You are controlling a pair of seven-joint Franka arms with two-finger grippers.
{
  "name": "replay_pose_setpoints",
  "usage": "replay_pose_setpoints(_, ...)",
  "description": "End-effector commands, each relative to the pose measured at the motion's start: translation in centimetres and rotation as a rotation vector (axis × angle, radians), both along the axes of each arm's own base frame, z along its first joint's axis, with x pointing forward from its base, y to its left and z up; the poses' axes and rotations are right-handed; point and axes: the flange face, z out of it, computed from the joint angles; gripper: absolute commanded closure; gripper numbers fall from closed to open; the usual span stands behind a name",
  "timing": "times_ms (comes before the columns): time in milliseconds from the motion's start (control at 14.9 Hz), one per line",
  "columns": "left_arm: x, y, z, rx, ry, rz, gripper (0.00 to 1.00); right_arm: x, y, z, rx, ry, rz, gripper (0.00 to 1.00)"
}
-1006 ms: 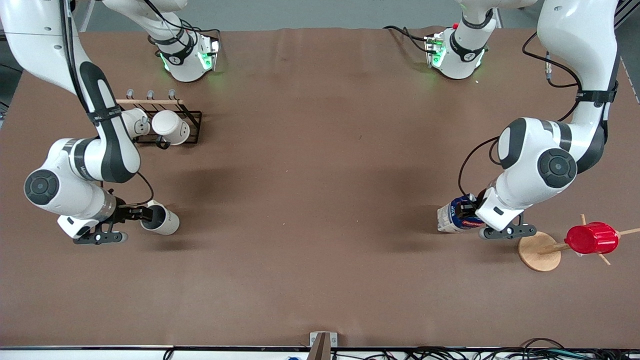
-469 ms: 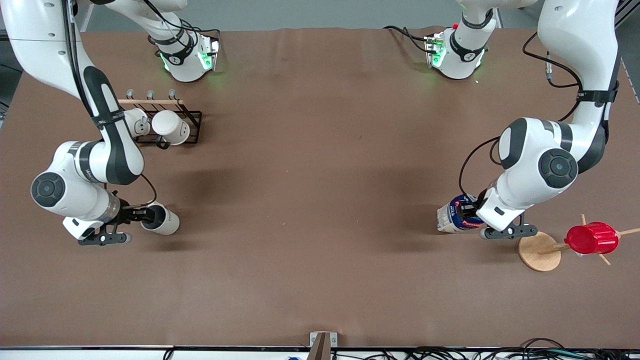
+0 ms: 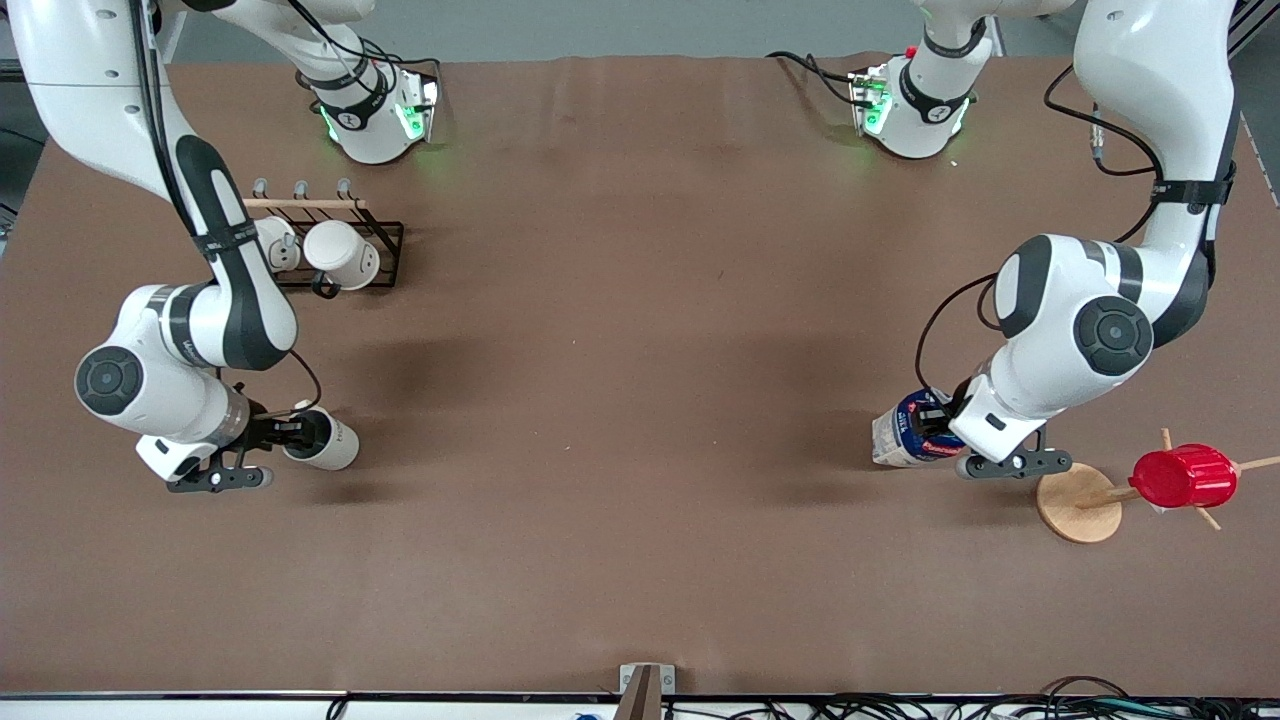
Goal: Place cup and milk on table
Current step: 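Lift the mug with the right gripper while the left gripper lifts the carton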
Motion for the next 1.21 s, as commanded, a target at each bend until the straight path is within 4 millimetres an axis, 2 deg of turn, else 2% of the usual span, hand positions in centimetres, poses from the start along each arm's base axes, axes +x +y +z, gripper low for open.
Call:
replay_pose_setpoints(0, -0.2, -0.6, 2.6, 0.004, -0.016, -0.004, 0.78, 0.1, 0.2, -0.1, 0.011, -0.005, 0.001, 0.51)
replay_pose_setpoints(201, -0.2, -1.0, 3.4, 0.001, -0.027, -0.010, 0.78, 0.1, 0.1, -0.2, 0.011, -0.003, 0.000, 0.65)
replay_pose_setpoints(402, 0.2, -1.5, 4.8, 0.001, -0.018, -0.017, 0.78, 0.1, -0.1, -0.2, 0.011, -0.003, -0.005, 0.66)
replay_pose_setpoints(536, 0.4, -1.7, 5.5, -0.001, -0.019, -0.018, 0.78, 0.1, -0.1, -0.2, 0.011, -0.003, -0.006, 0.70)
replay_pose_setpoints(804, 0.4, -2.2, 5.8, -0.004, -0.024, -0.025, 0.78, 0.0, -0.1, -0.3, 0.011, 0.003, -0.005, 0.94)
replay_pose_setpoints(1140, 0.5, -2.3, 6.1, -0.006, -0.029, -0.026, 0.82, 0.1, -0.2, -0.2, 0.011, 0.003, -0.006, 0.96)
